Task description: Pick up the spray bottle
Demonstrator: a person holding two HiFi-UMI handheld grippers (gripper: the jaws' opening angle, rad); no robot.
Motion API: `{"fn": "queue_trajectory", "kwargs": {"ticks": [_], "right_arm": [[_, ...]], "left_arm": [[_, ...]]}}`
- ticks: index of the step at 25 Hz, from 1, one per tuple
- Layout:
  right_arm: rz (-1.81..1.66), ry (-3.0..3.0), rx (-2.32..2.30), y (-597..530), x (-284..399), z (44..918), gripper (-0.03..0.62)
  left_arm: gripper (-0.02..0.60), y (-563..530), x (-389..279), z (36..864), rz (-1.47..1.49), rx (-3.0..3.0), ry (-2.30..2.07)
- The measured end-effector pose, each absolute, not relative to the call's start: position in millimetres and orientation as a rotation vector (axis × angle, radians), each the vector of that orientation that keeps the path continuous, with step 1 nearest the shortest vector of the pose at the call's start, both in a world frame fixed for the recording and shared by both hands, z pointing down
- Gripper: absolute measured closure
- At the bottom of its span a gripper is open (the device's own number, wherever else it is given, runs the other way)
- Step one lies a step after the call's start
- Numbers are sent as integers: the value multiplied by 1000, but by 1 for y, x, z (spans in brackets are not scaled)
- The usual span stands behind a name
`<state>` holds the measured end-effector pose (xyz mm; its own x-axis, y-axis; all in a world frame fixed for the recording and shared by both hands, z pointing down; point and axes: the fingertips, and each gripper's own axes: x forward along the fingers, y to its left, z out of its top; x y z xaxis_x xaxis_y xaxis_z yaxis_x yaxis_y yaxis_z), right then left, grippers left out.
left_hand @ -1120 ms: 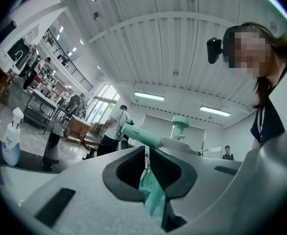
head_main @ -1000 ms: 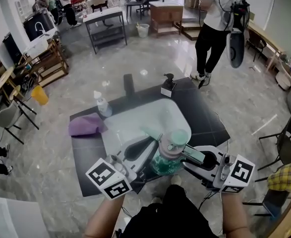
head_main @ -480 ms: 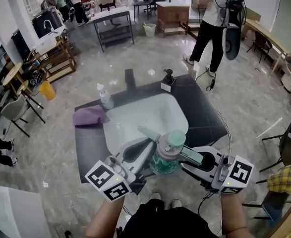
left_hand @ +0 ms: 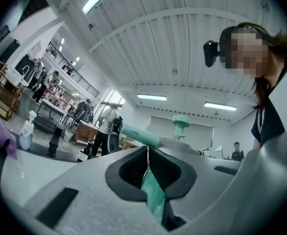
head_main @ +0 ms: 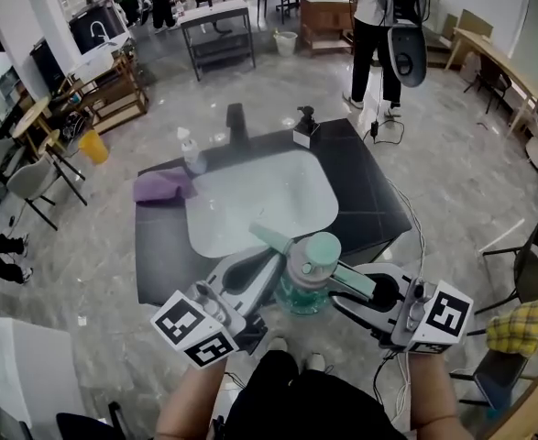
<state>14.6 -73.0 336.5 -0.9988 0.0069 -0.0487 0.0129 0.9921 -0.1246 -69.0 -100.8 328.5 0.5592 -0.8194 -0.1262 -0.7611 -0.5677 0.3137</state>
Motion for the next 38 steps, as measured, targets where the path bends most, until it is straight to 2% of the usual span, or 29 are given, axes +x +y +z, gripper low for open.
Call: {"fn": "queue_trajectory", "kwargs": {"ticks": [20,38], "right_arm": [[-177,3112,117,-31,32,344,513],[-174,3122,84,-36,35,343,513]], "left_arm": [[568,-54,-54,336,-373,2494,-1462],[569,-61,-50,335,-364,2490,-1434]]}}
